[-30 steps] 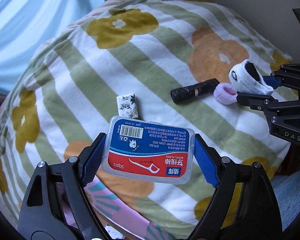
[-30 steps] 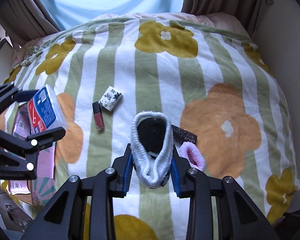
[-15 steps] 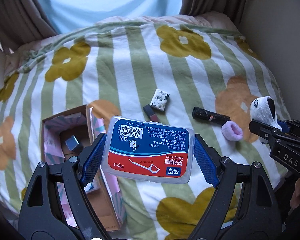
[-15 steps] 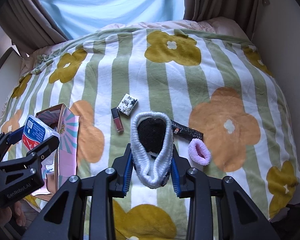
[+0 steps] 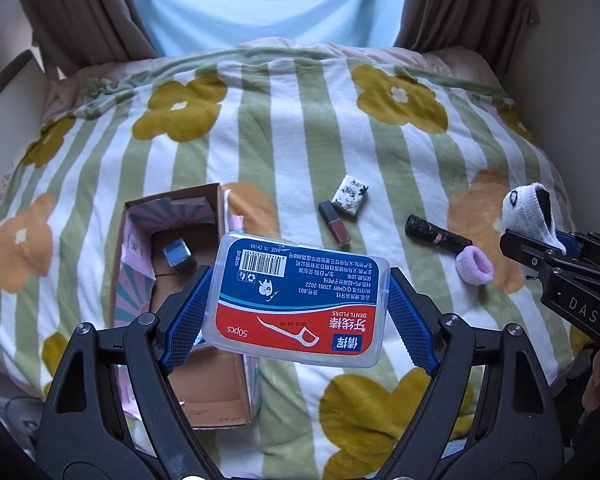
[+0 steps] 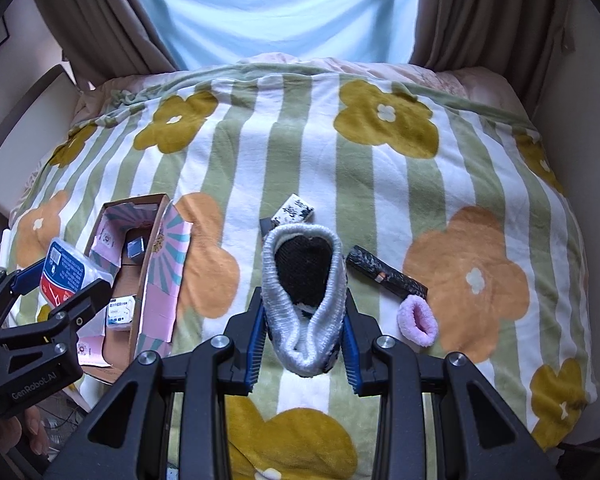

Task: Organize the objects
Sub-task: 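Carry the floss box and white sock over the cardboard box and lower them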

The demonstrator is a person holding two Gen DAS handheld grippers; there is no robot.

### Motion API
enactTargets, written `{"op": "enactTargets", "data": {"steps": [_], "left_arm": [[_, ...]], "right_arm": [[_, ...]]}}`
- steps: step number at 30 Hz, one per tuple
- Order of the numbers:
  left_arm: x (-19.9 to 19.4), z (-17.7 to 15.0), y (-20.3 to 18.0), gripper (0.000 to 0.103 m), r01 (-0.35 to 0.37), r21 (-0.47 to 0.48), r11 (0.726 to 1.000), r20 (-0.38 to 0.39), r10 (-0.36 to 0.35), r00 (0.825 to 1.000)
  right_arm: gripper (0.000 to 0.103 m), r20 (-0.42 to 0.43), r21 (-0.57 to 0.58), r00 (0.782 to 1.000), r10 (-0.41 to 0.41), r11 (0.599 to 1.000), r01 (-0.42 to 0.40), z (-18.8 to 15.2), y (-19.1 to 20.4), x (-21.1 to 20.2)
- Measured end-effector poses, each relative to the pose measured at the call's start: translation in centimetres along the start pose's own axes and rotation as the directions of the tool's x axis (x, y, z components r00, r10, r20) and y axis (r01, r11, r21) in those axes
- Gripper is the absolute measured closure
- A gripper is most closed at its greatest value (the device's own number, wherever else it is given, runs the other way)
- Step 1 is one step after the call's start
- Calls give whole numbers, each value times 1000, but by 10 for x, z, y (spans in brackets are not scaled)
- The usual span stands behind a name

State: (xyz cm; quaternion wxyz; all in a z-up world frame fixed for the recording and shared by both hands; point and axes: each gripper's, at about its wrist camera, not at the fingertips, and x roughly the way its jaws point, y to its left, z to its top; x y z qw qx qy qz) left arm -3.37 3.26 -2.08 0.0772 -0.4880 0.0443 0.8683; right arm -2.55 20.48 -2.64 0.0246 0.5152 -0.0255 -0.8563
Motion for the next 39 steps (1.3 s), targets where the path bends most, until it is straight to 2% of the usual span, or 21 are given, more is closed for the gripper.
{"op": "enactTargets", "data": {"steps": [8,15,21,28,36,39], "left_arm": [[-16,-17,49,20,-90,-141,986,-1,90,996],[-18,-37,96,20,-172,-288,942,-40,168,985],[-7,-59,130,20,-230,-398,888,-104,205,973],[26,-86,157,20,-279,-486,828,-199,206,958],[75,-113,172,20,-312,-541,781,-296,171,940],[92,-120,175,20,-325,-544,774,-326,162,931]], "right_arm": [[72,10,-125,997,71,990,-69,27,42,6],[72,-16,-274,987,158,949,-157,55,99,23],[72,-77,-399,973,217,888,-230,68,157,51],[72,-193,-505,953,235,809,-301,71,215,105],[72,-327,-589,919,222,713,-382,61,274,178],[72,-374,-606,900,224,675,-420,53,291,205]]}}
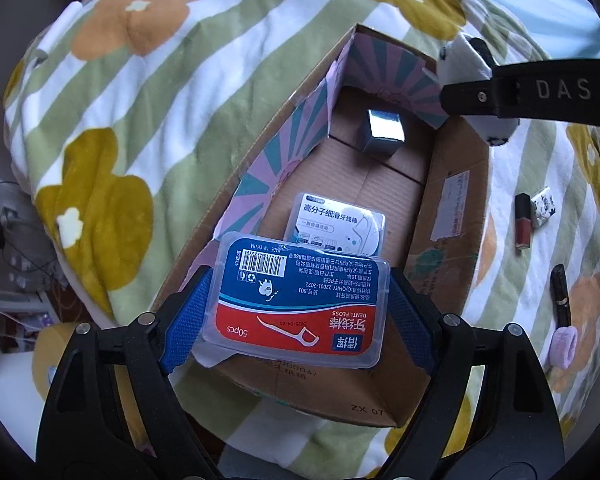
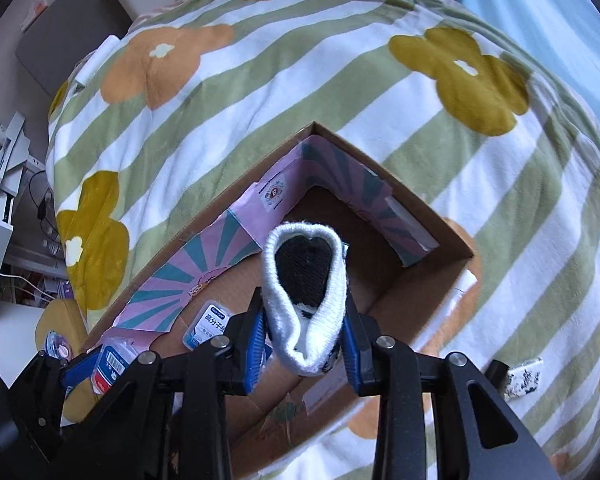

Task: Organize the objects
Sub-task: 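Carry the floss box and white sock over the cardboard box and lower them, then open both tools to release the items and lift away from the box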

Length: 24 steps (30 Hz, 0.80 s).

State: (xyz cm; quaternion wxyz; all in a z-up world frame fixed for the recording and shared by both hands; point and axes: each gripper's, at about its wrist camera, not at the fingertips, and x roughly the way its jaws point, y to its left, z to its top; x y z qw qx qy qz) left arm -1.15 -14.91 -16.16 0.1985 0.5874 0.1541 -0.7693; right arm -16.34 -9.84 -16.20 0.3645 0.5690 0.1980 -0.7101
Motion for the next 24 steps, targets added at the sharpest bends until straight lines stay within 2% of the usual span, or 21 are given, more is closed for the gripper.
{"op": "enactTargets", "data": {"steps": [4,7,16,18,19,20,24], "left_arm": [[24,0,-9,20,-16,21,1000,-42,17,999],[36,-4,-14,20,-18,28,999,-71,20,997],[41,-11,-15,20,-11,13,1000,-86,12,996],[36,-9,-17,15,-1,9,1000,-73,1,997],[34,-9,-16,0,3,6,1000,-71,-3,997],[31,-9,-17,0,-3,9,1000,-59,3,998],[23,-11,-20,0,1,45,999,-36,1,999]], "right_arm": [[72,-60,-79,997,43,996,-47,3,8,41],[72,-91,-108,994,59,992,-69,2,11,55],[72,-103,-136,990,100,984,-114,4,15,53],[53,-104,-146,989,109,982,-124,6,16,51],[20,-103,-150,989,106,981,-121,7,17,50],[0,-92,-151,990,106,981,-119,6,16,47],[1,-68,-136,992,111,984,-119,5,14,39]]}}
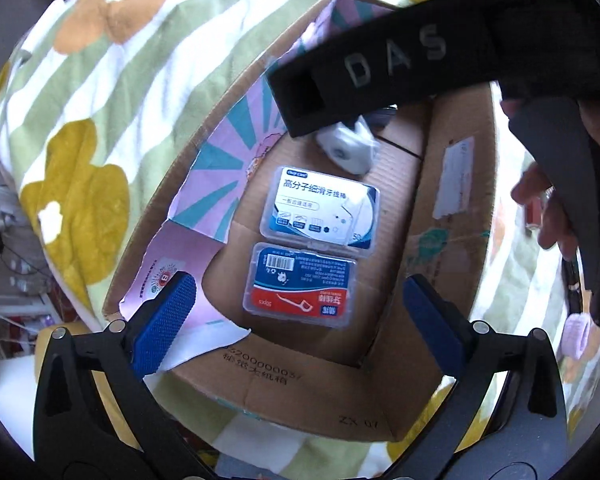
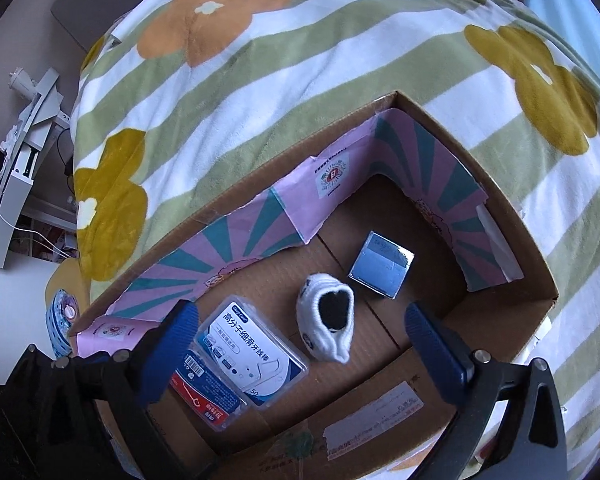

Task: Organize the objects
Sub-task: 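Open both tools to release the items and lift away from the box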

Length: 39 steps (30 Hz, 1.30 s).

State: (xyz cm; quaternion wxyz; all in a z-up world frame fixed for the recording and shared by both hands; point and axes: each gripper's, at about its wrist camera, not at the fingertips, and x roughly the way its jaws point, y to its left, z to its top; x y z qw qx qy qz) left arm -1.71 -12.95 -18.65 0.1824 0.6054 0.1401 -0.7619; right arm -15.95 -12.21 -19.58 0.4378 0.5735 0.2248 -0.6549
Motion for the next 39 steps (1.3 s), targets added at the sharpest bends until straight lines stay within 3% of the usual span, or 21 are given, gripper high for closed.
{"op": "enactTargets", "data": {"steps": [14,24,33,39], "left_arm": [[-22,-12,5,0,28,2,1000,38,-28,999],[-63,-18,11,0,42,61,997,112,-48,993],[-115,-18,3,0,70,190,979,174,-103,979],[-137,-17,-14,0,112,288,951,195,-173,965]], "right_arm": [[1,25,33,1000,-18,999,17,-15,11,-27],[1,120,136,989,-90,988,73,-30,26,-94],[1,181,310,961,-208,940,145,-74,27,-169],[1,193,458,937,-290,871,175,-121,17,-206]]}}
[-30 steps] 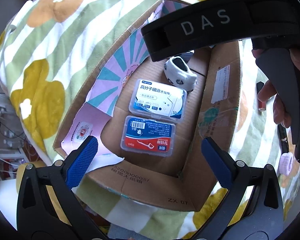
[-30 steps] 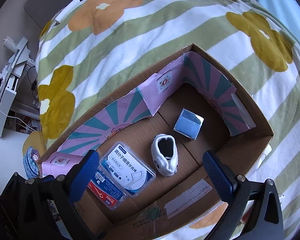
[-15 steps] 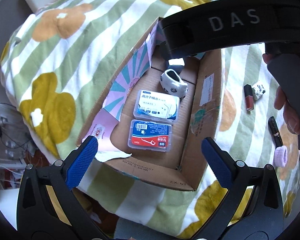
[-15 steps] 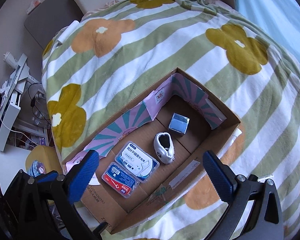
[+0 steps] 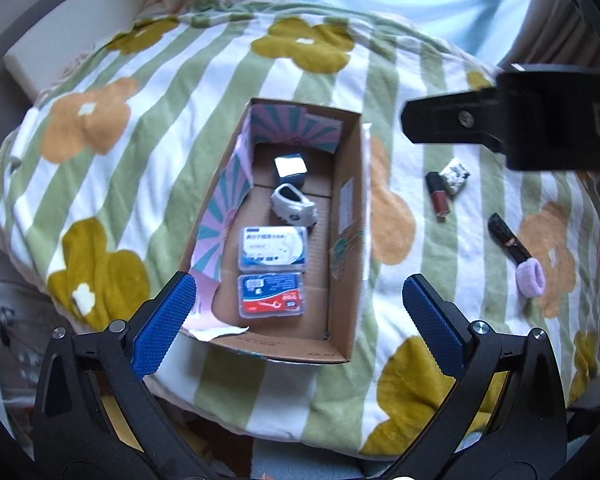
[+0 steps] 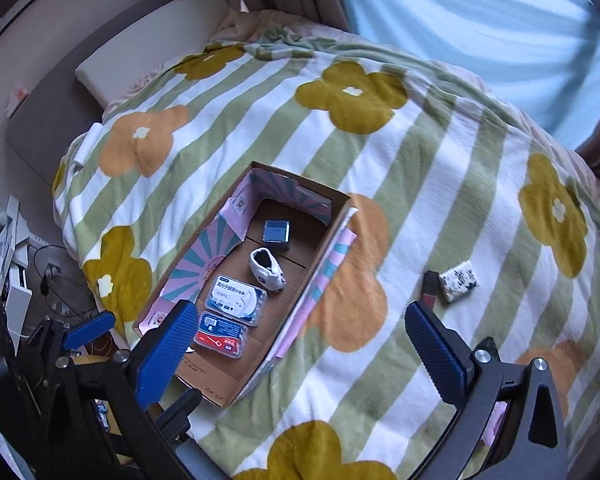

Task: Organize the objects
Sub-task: 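Open both tools to release the items and lift away from the box, then move the left tool to the red lip gloss while the right tool approaches the pink sock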

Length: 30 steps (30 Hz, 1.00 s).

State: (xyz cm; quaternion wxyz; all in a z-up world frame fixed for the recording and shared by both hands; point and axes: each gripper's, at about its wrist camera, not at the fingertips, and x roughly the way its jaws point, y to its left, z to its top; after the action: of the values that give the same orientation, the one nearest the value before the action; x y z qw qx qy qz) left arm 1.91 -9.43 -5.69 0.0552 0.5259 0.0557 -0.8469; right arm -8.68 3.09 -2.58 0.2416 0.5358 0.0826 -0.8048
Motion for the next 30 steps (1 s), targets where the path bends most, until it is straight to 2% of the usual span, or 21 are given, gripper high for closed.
{"op": "enactTargets", "data": {"steps": [6,11,16,21,30], "left_arm": [[-13,11,-26,0,50,99,994,34,-54,998],[-18,14,-47,0,100,160,982,39,-108,993],[-20,17,-68,0,144,208,967,39,-155,987],[-19,19,-88,0,172,257,951,34,-187,982],[-16,22,-121,0,228,341,912,10,-246,969]], "right_arm": [[1,16,134,994,-105,986,102,-37,-36,-31],[1,48,252,976,-211,948,192,-73,-60,-59],[1,38,346,956,-290,902,260,-106,-81,-74],[1,30,410,946,-322,867,282,-133,-93,-84],[1,25,504,934,-357,811,297,-158,-113,-98]]}}
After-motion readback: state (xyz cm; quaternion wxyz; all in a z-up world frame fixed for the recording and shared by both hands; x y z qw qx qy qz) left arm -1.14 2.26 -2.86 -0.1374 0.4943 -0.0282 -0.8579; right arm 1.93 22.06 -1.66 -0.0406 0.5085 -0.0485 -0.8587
